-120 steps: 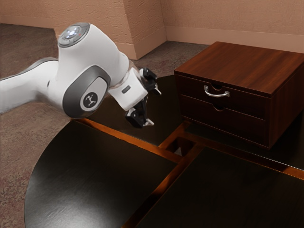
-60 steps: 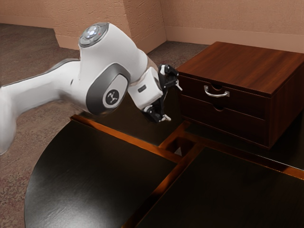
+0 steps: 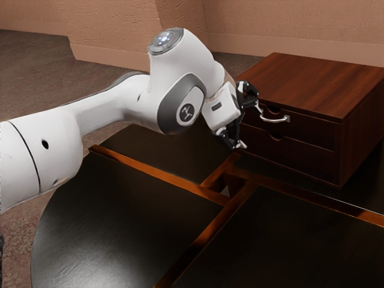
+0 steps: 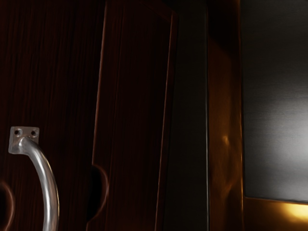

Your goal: Pull the drawer handle with one arm to open the drawer

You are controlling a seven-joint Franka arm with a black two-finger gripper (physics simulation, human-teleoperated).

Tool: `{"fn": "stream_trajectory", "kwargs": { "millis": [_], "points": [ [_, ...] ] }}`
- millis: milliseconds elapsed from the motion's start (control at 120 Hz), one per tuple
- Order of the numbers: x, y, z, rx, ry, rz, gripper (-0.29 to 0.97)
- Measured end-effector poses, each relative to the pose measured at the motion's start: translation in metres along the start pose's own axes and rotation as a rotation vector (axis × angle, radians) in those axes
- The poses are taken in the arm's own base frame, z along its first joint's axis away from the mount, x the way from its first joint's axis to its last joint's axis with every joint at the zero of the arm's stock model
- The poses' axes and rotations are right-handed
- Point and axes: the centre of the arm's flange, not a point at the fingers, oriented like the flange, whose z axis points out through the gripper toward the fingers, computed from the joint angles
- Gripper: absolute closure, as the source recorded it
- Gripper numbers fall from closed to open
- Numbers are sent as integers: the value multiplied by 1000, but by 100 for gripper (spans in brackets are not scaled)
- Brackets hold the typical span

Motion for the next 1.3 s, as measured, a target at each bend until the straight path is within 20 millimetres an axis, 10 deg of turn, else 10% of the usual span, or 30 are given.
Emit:
{"fn": "stream_trajectory", "kwargs": {
  "millis": [525,858,1300],
  "points": [
    [-5,-6,37,-58,35,25,0],
    [-21,-27,23,-18,41,7,0],
    [-23,-19,67,-73,61,3,0]
  ]
}}
